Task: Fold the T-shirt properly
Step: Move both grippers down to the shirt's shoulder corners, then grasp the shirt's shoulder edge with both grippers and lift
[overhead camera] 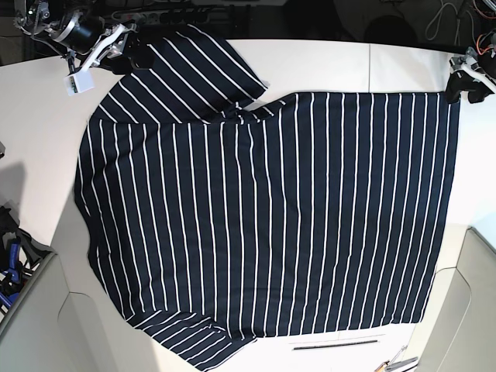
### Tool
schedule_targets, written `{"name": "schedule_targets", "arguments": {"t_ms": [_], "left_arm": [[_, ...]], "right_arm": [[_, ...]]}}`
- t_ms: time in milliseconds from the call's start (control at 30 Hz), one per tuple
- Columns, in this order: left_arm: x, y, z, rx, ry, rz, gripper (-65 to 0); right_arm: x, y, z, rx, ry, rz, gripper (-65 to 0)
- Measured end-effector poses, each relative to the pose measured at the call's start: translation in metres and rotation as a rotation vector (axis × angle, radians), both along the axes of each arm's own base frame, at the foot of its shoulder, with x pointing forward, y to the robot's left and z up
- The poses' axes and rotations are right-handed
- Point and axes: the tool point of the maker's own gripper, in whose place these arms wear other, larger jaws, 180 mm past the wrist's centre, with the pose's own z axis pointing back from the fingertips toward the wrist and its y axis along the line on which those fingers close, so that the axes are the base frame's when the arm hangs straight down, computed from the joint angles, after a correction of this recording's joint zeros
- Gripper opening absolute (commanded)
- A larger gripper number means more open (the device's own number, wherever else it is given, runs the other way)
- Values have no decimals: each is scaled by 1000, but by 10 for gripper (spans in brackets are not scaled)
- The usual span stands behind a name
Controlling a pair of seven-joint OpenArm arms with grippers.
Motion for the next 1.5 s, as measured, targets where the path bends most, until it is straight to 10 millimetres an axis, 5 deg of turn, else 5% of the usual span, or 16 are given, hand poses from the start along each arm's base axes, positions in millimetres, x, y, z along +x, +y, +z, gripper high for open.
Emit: {"name": "schedule_targets", "arguments": {"t_ms": [300, 667, 933, 1067, 1133, 1333, 1500], "left_arm": [[10, -17, -5, -26, -9, -40, -185], [20, -24, -6, -31, -20, -56, -191], [18, -35, -14, -50, 4, -77, -393], [18, -42, -17, -62, 8, -93, -571], [18, -42, -17, -60, 5, -93, -650], [20, -42, -15, -59, -7, -91, -650], [20, -43, -13, -64, -18, -106, -650]], "right_arm": [[-2, 26, 0, 78, -6, -37, -320], [-1, 28, 1, 87, -9, -45, -321], [14, 28, 4, 86, -38, -35, -321], [17, 28, 4, 82, -43, -35, -324], [17, 28, 4, 81, -42, -35, -387], [13, 27, 0, 68, -20, -26, -650], [11, 27, -1, 66, -9, -20, -650]]}}
